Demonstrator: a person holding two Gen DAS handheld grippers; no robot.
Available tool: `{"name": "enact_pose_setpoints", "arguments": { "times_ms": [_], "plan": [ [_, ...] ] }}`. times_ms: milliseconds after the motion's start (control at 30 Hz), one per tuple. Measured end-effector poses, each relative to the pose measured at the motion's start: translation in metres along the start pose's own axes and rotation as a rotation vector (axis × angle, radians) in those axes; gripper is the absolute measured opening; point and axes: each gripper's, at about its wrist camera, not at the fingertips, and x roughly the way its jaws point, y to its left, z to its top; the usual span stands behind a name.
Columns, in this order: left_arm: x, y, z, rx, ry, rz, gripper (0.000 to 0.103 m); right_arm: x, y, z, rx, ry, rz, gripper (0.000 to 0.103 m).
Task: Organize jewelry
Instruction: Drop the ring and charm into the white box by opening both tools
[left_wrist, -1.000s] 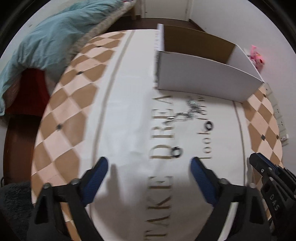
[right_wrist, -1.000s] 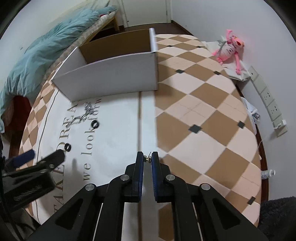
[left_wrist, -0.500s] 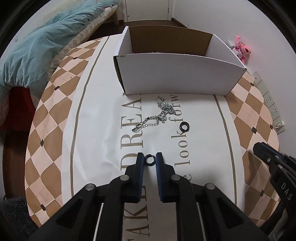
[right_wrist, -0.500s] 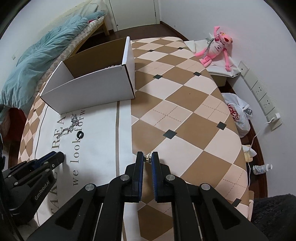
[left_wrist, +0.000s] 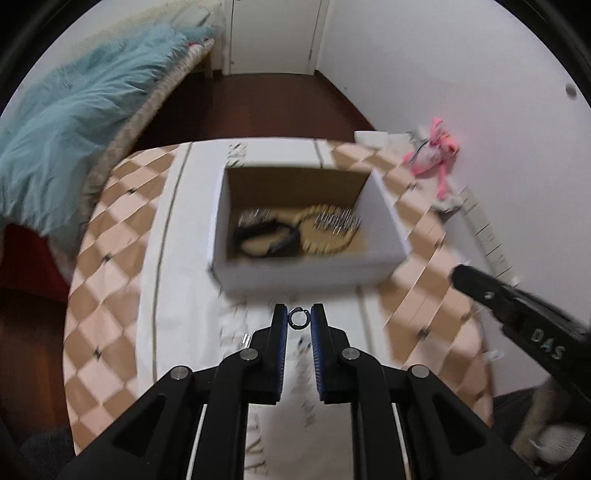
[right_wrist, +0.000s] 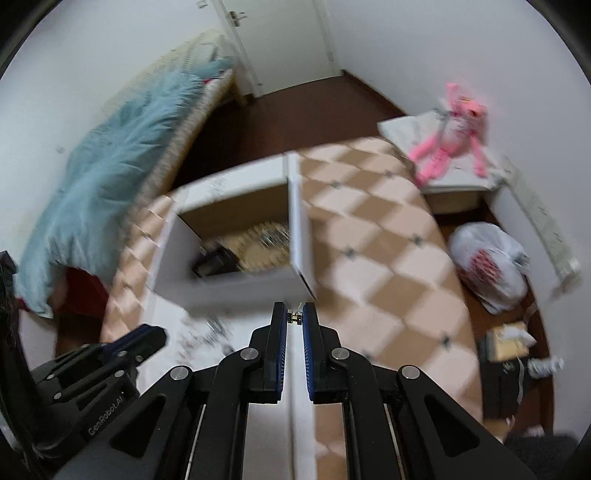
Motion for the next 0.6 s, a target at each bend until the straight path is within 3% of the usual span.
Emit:
{"name": "enact_pose_setpoints", "arguments": {
  "times_ms": [200,300,467,533,567,600],
  "plan": [
    [0.019,0.022,0.072,-0.014,0.029,-0.014,0.01,0.043,0.004,0.069,0.011,0.104,0.104,0.009],
    [0.034,0.028,0.089,-0.019,0.076,-0.021,0.01,0.069,0.014,0.087,-0.019,0.19,0.126,0.009],
    [0.058,0.031,0.1,-0.014,0.166,0.034,0.014,0.109,0.026,0.102,-0.051,0.317,0.125,0.011],
    [0.062,0.033,0.101,-0.019,0.172,0.052,0.015,0.12,0.028,0.103,-0.047,0.363,0.127,0.029],
    [0.063,0.035,0.101,-0.023,0.167,0.067,0.02,0.123,0.027,0.103,-0.039,0.369,0.12,0.047],
    [0.063,0.039,0.101,-0.03,0.159,0.086,0.024,0.124,0.027,0.104,-0.031,0.369,0.119,0.053]
  ]
}}
